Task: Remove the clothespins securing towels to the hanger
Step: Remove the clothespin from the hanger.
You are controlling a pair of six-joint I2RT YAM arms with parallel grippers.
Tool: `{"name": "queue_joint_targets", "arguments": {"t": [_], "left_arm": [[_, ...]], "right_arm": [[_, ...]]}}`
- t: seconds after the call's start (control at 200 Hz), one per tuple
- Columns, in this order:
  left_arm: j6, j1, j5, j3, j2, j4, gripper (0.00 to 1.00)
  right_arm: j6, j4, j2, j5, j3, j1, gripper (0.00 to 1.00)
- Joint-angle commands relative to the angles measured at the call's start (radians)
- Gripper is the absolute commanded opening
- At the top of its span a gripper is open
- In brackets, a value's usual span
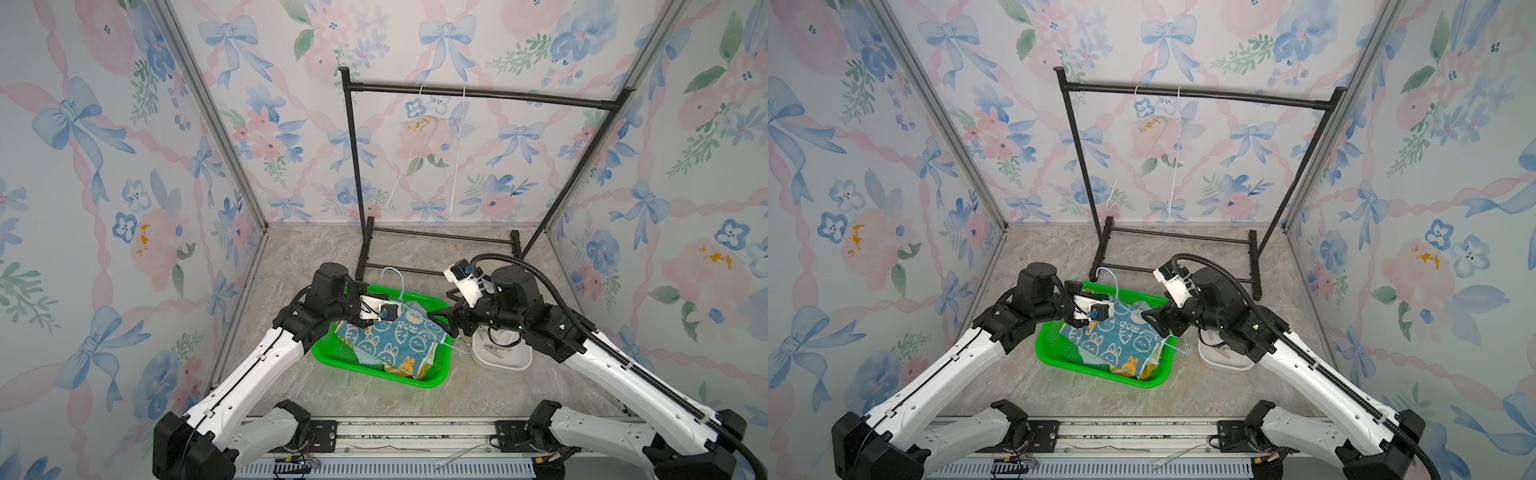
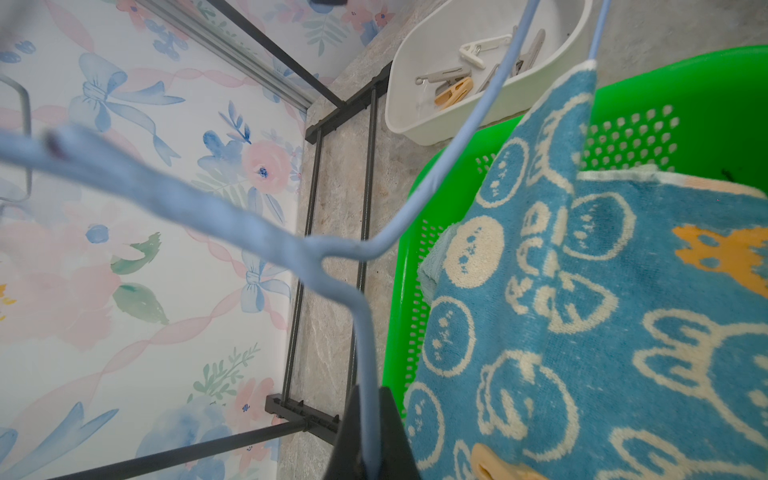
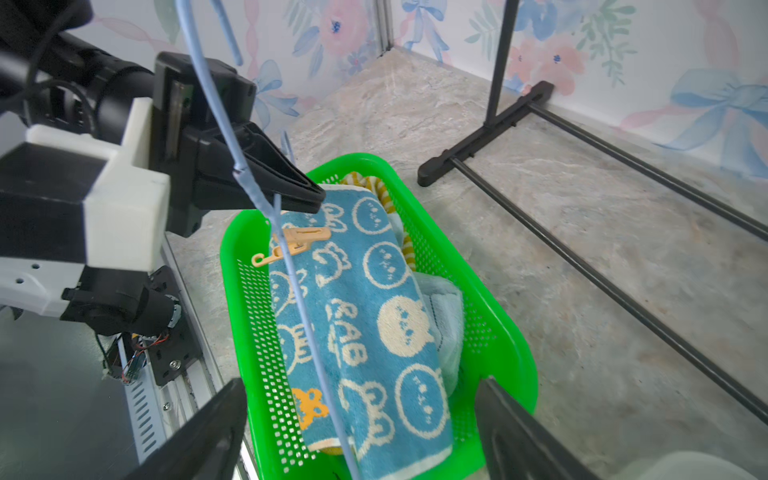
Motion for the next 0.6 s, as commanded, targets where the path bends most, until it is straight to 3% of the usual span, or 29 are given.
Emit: {"name": "queue_joint_targets", "arguments": {"t": [0.0, 0.155, 0.59], "left_arm": [[-0.022, -0.006, 0.024, 0.009, 0.005, 0.011, 0.0], [-0.021, -0.006, 0.027, 0.007, 0.006, 0.011, 0.0], [-0.019, -0.006, 0.035, 0.011, 0.006, 0.011, 0.0]], "right_arm": [[-0.042, 0.147, 0.033, -0.074, 0.009, 0.034, 0.84], [-0.043, 0.269, 0.088, -0.12, -0.002, 0.058, 0.83], [-0.036, 0.36, 0.215, -0.148, 0.02, 0.072, 0.57]]}}
